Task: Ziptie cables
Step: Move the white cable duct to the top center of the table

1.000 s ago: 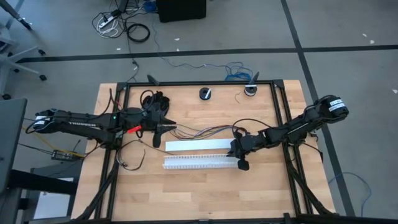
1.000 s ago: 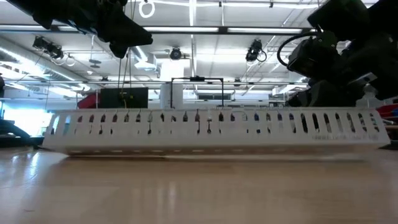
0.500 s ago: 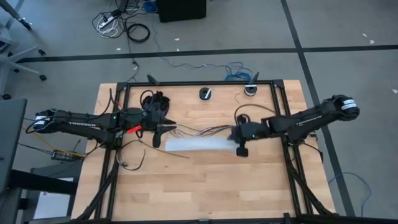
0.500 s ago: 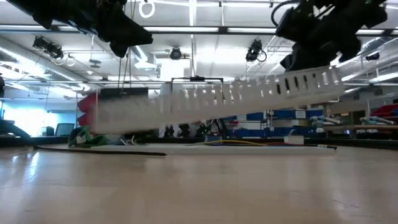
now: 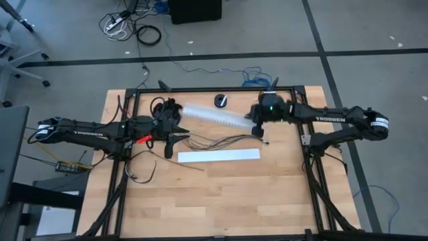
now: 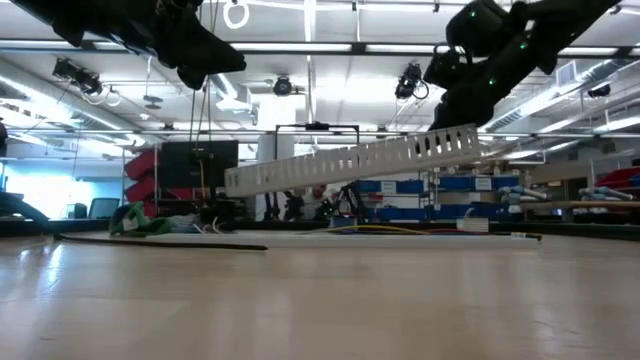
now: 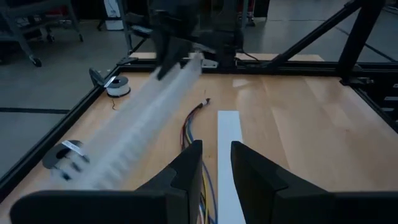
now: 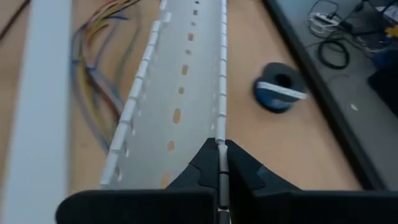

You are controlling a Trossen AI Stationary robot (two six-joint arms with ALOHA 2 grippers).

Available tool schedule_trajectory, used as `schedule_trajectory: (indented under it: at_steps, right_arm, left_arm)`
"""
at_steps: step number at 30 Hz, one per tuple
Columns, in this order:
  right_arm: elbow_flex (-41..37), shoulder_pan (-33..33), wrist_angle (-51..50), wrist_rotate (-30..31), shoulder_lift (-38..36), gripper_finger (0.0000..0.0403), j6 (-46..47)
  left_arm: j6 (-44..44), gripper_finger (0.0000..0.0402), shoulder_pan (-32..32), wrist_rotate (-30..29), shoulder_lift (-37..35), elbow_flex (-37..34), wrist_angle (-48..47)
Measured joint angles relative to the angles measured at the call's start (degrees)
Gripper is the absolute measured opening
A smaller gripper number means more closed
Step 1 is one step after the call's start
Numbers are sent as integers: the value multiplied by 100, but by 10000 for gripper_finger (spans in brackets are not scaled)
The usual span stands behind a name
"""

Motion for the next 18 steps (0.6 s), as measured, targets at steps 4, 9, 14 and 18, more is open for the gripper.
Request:
schedule_trajectory:
  at_steps: [4,9,14,18]
  right_arm:
    - [0,-631,60,-770,108,0,-416]
    - [0,-1136,96,-1630,433,0,-1055]
    - [0,-1556,354,-1865,851,0,-1411]
    - [0,-1844,684,-2081,1201,0,-1461]
  left_arm:
    - [105,78,2,-15,0,0,6]
    - [195,78,2,-137,0,0,13]
    - [271,78,2,-184,0,0,39]
    - [270,78,2,-186,0,0,53]
